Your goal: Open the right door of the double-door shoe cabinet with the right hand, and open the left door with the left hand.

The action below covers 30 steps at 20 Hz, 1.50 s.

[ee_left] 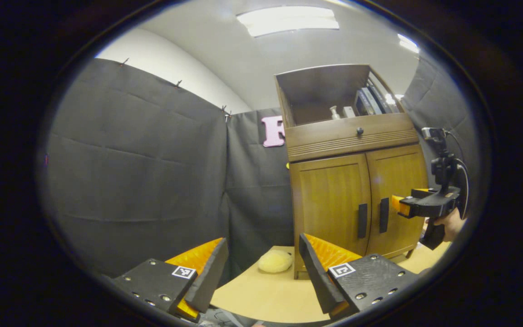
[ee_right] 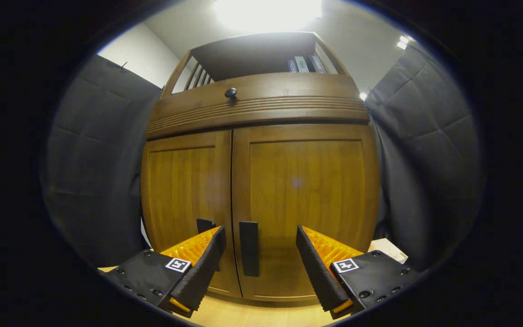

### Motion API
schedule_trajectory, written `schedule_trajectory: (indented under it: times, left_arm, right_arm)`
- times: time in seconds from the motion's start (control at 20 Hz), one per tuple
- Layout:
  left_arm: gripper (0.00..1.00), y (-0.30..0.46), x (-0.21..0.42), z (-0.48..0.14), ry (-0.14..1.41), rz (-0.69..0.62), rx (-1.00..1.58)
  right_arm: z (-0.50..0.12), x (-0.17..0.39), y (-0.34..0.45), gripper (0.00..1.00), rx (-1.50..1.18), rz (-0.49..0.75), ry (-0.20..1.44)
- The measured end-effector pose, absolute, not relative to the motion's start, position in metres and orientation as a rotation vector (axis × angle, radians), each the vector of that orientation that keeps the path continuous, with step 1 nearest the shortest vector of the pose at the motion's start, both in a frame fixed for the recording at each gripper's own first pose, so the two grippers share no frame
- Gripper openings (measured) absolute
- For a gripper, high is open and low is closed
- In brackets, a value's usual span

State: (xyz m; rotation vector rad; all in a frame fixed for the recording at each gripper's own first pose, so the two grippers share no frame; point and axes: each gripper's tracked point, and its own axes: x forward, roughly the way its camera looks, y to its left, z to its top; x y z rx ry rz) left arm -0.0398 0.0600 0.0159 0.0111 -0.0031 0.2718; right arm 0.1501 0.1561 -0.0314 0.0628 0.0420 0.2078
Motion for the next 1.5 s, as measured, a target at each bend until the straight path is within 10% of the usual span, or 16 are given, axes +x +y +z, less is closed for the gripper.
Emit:
schedule_trajectory:
  times: [0.45,0.5,0.75,0.8,0.95,1.5]
  left_arm:
    - [0.92,0.067,-0.043,0.017,0.037,0.351,0.025]
    - [0.92,0.066,-0.043,0.017,0.042,0.357,0.028]
    - [0.92,0.068,-0.043,0.02,0.045,0.382,0.05]
    - [0.92,0.067,-0.044,0.019,0.044,0.387,0.057]
    - [0.92,0.068,-0.045,0.019,0.036,0.391,0.055]
    - [0.92,0.059,-0.047,0.022,-0.022,0.286,0.039]
  right_arm:
    - [-0.084,0.213,0.182,0.84,0.096,0.187,0.164]
    - [-0.086,0.217,0.182,0.69,0.09,0.177,0.166]
    - [-0.102,0.227,0.189,0.57,0.092,0.17,0.21]
    - [-0.102,0.231,0.19,0.34,0.082,0.171,0.196]
    - [-0.1,0.227,0.188,0.14,0.099,0.17,0.199]
    - [-0.092,0.163,0.171,0.12,0.099,0.255,0.193]
